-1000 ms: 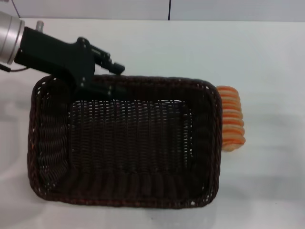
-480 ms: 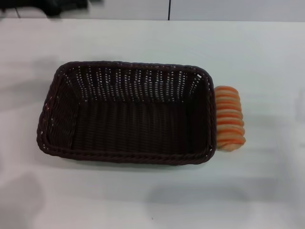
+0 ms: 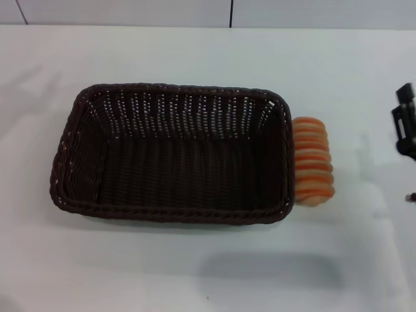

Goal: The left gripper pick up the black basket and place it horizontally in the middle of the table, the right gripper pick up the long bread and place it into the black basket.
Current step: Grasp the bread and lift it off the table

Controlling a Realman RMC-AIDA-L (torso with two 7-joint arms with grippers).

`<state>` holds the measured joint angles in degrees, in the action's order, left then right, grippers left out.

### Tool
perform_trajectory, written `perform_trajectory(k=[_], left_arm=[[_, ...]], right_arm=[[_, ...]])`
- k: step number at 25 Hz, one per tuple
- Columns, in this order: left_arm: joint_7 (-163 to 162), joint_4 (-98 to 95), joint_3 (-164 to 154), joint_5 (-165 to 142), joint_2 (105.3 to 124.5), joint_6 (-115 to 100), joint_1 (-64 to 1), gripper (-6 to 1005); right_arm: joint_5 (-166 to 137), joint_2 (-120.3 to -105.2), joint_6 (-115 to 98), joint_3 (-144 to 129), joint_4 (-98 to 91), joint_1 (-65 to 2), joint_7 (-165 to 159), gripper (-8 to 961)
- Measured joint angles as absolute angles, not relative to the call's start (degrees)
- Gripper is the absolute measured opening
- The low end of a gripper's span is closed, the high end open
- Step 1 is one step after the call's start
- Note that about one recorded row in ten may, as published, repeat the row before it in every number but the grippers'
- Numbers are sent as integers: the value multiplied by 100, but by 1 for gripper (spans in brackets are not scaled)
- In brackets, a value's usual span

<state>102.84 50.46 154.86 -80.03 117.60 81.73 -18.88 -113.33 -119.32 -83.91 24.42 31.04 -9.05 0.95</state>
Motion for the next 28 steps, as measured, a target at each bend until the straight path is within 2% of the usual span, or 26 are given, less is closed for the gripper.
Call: perform_trajectory(k=[5,14,19,23,28], left_arm=[[10783,3951,15803,-7776,11688,7758,-1616,638],[10951,3806,15869,-7821,11685,7365,-1492,689],[10962,3736,15848,-7816,11651,7171,-1486,847],[10927,3776,15841,-7817,11651,7179,-1488,847],[10933,3781,15842,-7817,11652,7203,-1497,847]], right_arm=[[-11329,-11924,-8307,2160,3199,-830,29,580],[-11371,-11896,-7833,1640,3089,-867,-293,621],[-11375,-11812,-7330,1514,3235,-887,-307,643],[-11355,-11878,-7323,1531,3157,-795,-281,661],[-11327,-11888,-7194,1571,3116,-756,-272,700]])
